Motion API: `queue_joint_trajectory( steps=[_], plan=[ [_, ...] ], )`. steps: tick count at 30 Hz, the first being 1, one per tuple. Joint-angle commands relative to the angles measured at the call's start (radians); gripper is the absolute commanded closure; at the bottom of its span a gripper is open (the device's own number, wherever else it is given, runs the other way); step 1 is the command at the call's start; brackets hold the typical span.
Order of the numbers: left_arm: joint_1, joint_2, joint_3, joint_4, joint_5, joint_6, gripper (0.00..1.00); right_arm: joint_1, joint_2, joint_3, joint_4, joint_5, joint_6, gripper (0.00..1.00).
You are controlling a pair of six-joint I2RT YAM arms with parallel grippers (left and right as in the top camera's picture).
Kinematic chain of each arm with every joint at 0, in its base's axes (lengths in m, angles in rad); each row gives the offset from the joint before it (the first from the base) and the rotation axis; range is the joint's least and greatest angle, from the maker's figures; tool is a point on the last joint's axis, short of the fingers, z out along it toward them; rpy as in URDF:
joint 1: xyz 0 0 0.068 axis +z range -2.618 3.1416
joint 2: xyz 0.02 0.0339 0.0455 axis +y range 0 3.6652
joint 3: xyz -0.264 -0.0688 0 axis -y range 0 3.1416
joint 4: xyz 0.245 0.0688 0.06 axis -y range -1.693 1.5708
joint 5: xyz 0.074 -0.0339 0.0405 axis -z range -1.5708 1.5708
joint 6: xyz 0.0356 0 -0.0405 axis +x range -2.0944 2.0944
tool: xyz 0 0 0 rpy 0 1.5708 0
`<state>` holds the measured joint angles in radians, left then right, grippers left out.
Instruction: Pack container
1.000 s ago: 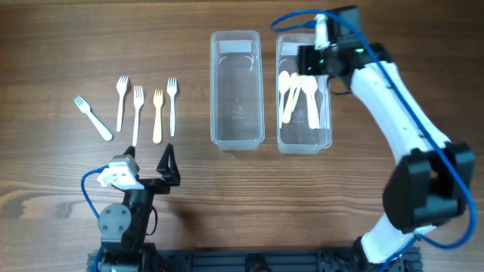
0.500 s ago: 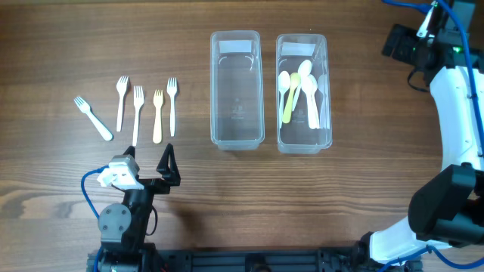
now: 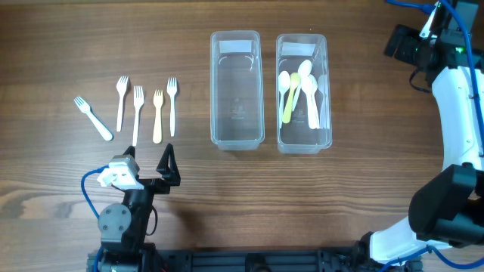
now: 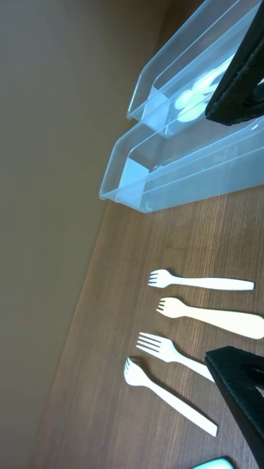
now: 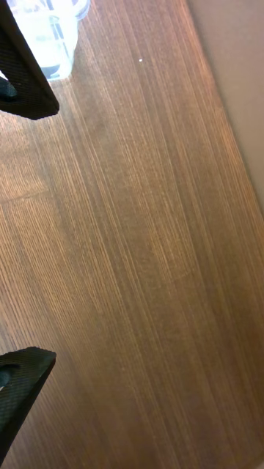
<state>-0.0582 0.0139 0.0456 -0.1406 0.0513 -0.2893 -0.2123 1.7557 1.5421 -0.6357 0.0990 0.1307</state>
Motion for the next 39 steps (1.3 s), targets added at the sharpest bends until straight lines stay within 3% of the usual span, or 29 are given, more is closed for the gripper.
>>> queue_joint_trajectory(
  steps=[1, 9, 12, 18, 22, 25, 29, 36, 37, 38, 39],
  plan=[
    [-0.003, -0.005, -0.009, 0.004, 0.003, 0.014, 0.00, 0.002, -0.013, 0.018, -0.001, 0.017, 0.000, 0.00],
    [-0.003, -0.001, 0.024, 0.009, -0.058, -0.039, 0.00, 0.002, -0.013, 0.018, -0.001, 0.017, 0.000, 0.00],
    [-0.002, 0.060, 0.136, -0.035, -0.165, -0.085, 0.00, 0.002, -0.013, 0.018, -0.001, 0.017, 0.000, 0.00],
    [0.007, 0.508, 0.552, -0.256, -0.220, -0.072, 0.00, 0.002, -0.013, 0.018, -0.001, 0.017, 0.000, 0.01],
    [0.007, 0.889, 0.830, -0.314, -0.164, 0.060, 0.00, 0.002, -0.013, 0.018, -0.001, 0.017, 0.000, 0.00],
    [0.007, 1.115, 0.991, -0.354, -0.147, 0.076, 0.00, 0.002, -0.013, 0.018, -0.001, 0.017, 0.000, 0.00],
    [0.007, 1.264, 1.030, -0.323, -0.142, 0.077, 0.00, 0.002, -0.013, 0.018, -0.001, 0.017, 0.001, 0.00],
    [0.007, 1.347, 1.030, -0.336, -0.138, 0.076, 0.00, 0.002, -0.013, 0.018, -0.001, 0.017, 0.000, 0.00],
    [0.007, 1.357, 1.030, -0.336, -0.137, 0.077, 0.02, 0.002, -0.013, 0.018, -0.001, 0.017, 0.000, 0.01],
    [0.007, 1.386, 1.030, -0.336, -0.137, 0.077, 0.15, 0.002, -0.013, 0.018, -0.001, 0.017, 0.000, 0.00],
    [0.007, 1.402, 1.030, -0.338, -0.135, 0.077, 0.21, 0.002, -0.013, 0.018, -0.001, 0.017, 0.000, 0.00]
  ],
)
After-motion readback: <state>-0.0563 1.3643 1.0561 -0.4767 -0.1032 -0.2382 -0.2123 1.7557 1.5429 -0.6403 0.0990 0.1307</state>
